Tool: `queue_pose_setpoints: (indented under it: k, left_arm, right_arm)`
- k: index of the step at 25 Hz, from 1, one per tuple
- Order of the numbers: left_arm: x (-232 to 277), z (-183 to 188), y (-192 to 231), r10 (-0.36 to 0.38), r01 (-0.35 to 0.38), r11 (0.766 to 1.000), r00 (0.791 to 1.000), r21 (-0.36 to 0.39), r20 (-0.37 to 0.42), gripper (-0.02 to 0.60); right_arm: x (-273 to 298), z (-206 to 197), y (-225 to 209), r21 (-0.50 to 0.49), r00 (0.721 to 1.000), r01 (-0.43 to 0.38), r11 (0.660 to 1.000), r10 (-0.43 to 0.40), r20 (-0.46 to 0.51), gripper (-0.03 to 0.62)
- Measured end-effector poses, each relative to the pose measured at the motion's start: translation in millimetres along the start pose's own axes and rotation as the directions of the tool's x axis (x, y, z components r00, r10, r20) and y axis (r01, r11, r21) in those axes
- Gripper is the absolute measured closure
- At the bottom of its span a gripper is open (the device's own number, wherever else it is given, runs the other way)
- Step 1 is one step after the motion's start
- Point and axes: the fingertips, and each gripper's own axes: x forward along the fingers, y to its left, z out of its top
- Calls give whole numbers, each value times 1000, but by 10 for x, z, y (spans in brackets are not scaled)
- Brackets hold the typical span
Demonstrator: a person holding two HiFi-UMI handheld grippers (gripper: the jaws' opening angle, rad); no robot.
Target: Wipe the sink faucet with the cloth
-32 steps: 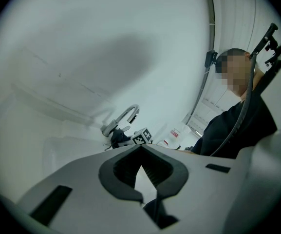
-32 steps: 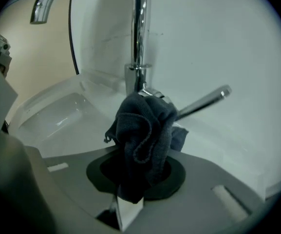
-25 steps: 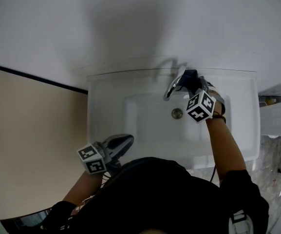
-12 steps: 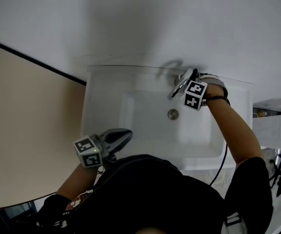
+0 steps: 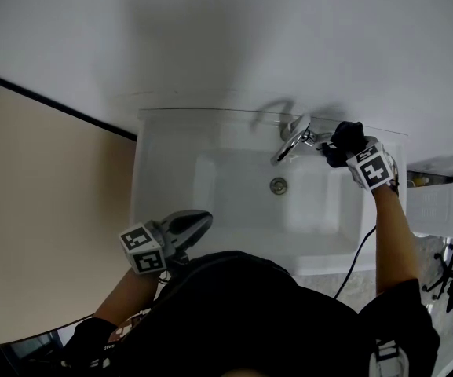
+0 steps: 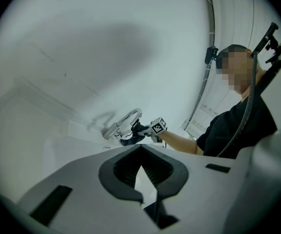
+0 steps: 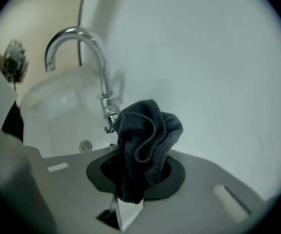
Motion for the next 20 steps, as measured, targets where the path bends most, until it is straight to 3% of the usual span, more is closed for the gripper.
queue_pose_setpoints:
  k: [2, 4, 7, 11, 15, 20]
  left_arm:
    - [47, -25, -4, -2, 2, 1000, 1000, -3, -17, 583]
    - [96, -62, -23, -2, 2, 1000, 999, -2, -37, 583]
    - [180, -84, -54, 4, -4, 1000, 999, 3, -54, 583]
    - [238, -88, -79, 13, -13, 1000, 997, 4, -77, 583]
    - [283, -140, -85, 6, -6, 1000, 995, 3, -102, 583]
    - [395, -181, -86, -10, 12, 1000, 991, 12, -134, 583]
  right_arm:
    - [140, -190, -80, 212, 997, -19, 977, 3, 75, 526]
    - [348, -217, 4, 292, 988, -77, 953, 33, 152, 526]
    - [555, 52, 194, 237, 962, -135, 962, 70, 264, 526]
    - [572, 245, 274, 245, 945, -138, 960, 53, 323, 528]
    - [443, 416, 388, 133, 951, -66, 989, 22, 308, 531]
    - [574, 377, 432, 12, 968, -45, 999, 41, 246, 531]
